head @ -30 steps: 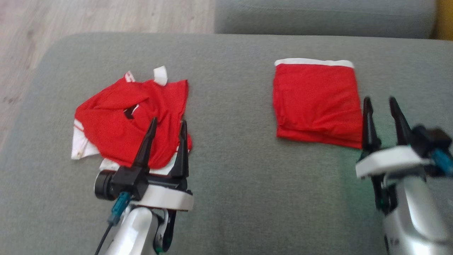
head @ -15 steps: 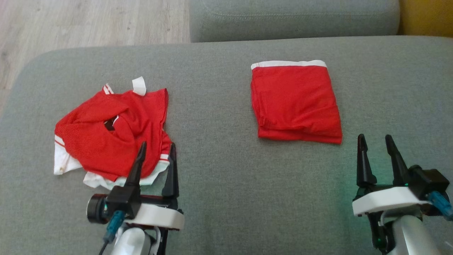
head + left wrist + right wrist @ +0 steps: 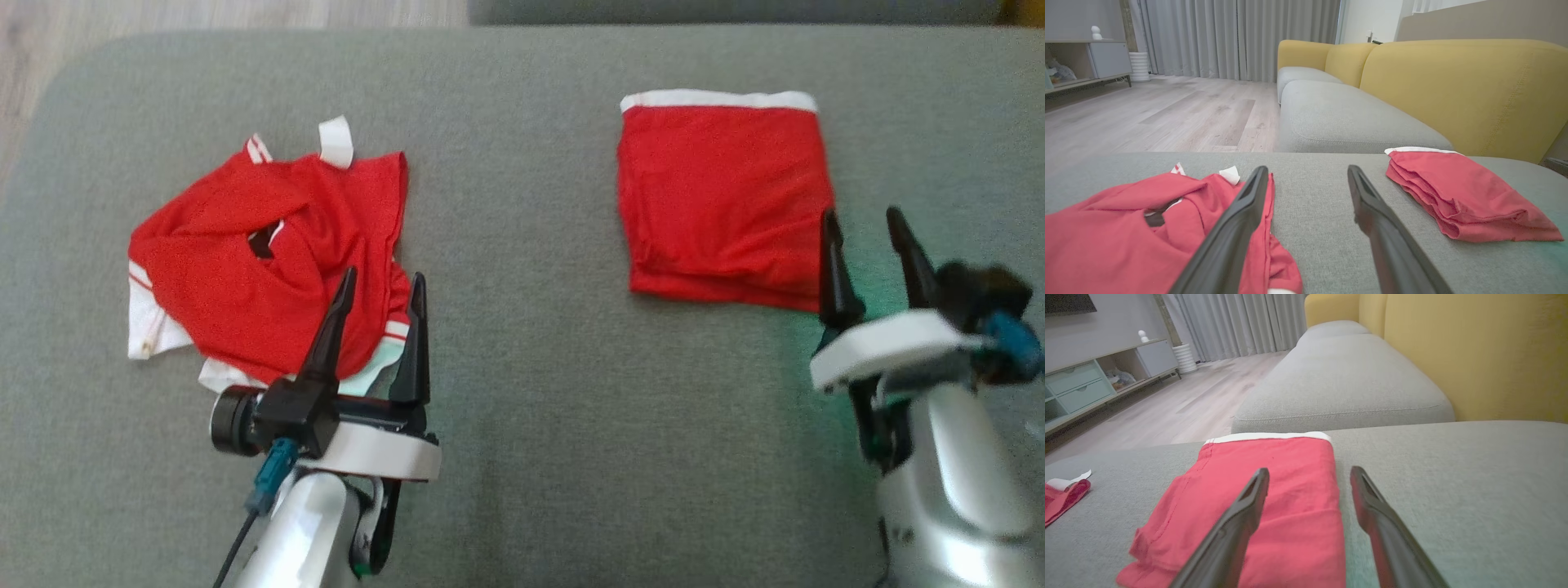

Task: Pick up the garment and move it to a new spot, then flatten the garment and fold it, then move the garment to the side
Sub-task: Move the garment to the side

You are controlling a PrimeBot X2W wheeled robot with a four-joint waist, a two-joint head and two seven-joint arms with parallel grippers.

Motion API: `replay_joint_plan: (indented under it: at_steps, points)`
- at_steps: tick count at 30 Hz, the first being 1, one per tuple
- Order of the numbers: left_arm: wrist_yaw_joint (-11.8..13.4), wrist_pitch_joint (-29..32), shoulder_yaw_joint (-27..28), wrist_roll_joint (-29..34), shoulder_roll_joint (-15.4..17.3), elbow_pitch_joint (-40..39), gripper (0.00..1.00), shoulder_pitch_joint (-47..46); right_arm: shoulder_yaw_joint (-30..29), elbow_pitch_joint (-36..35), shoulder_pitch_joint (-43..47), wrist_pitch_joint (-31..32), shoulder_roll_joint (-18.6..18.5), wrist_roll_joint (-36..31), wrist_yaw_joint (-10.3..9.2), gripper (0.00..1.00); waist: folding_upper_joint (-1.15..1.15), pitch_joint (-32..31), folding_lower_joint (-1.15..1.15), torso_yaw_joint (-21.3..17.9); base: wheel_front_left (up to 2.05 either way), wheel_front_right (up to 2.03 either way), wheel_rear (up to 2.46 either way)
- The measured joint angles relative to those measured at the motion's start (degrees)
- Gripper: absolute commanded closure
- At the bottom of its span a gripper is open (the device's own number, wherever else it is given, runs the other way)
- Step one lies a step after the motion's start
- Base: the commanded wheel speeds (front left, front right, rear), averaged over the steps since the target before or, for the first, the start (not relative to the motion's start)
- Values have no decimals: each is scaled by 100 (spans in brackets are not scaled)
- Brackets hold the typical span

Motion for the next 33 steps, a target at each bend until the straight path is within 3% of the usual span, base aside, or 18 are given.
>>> replay_joint_plan:
  at_steps: [10, 18, 19, 20, 28, 33]
  points:
    - [2, 0, -258, -92, -7, 15, 0, -333, -723, 1585, -1294, 759, -271, -135, 0, 0, 0, 423, 0, 405, 0, 0, 0]
    - [16, 0, -265, -255, -7, 37, 0, -333, -434, 2436, -1735, 1166, -445, 176, 0, 0, 0, 435, -1, 543, 0, 0, 0]
    - [16, 0, -265, -255, -7, 37, 0, -333, -434, 2436, -1735, 1166, -445, 176, 0, 57, 0, 435, -1, 543, 0, 0, 0]
    - [16, 0, -269, -255, -7, 37, 0, -333, -358, 2482, -1758, 1206, -495, 212, 0, 100, 0, 426, -1, 549, 0, 0, 0]
    - [51, 0, -249, -232, -7, 120, 0, -326, 621, 2662, -1824, 1035, -850, 154, 0, 100, 0, 216, -1, 467, 0, 0, 0]
    - [56, 0, -169, -232, -7, 116, 0, -274, 1579, 2557, -1809, 1122, -1340, 76, 0, 100, 0, 8, -2, 307, 0, 0, 0]
